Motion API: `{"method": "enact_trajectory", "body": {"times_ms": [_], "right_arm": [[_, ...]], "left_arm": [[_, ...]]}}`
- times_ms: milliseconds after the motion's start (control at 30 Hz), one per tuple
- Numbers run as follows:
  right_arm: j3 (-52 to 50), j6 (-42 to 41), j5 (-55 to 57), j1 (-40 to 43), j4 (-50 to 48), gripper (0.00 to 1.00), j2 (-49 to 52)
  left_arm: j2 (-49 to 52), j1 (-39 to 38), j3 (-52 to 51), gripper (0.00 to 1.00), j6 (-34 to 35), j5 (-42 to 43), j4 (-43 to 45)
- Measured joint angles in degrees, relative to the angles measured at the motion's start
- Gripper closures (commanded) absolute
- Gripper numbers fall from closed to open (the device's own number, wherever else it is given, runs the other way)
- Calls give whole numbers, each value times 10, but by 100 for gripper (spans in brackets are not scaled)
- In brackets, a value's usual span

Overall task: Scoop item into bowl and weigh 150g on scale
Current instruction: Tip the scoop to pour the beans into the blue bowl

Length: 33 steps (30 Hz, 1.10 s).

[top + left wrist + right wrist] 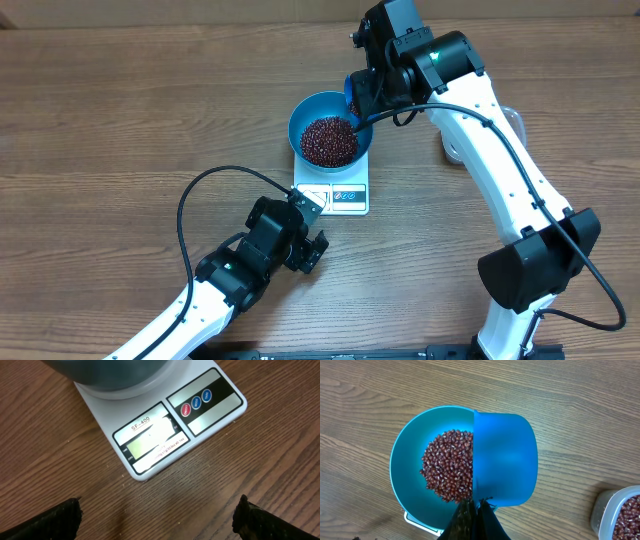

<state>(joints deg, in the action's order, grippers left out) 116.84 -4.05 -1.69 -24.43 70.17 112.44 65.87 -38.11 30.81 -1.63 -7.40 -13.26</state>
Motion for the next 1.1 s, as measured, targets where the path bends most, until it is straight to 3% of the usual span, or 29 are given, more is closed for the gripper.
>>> {"method": "enact_trajectory", "body": {"times_ms": [1100], "right_arm": [[0,-4,66,-45,10,96,0]], "left_arm": [[0,0,0,0,0,0,0]]}}
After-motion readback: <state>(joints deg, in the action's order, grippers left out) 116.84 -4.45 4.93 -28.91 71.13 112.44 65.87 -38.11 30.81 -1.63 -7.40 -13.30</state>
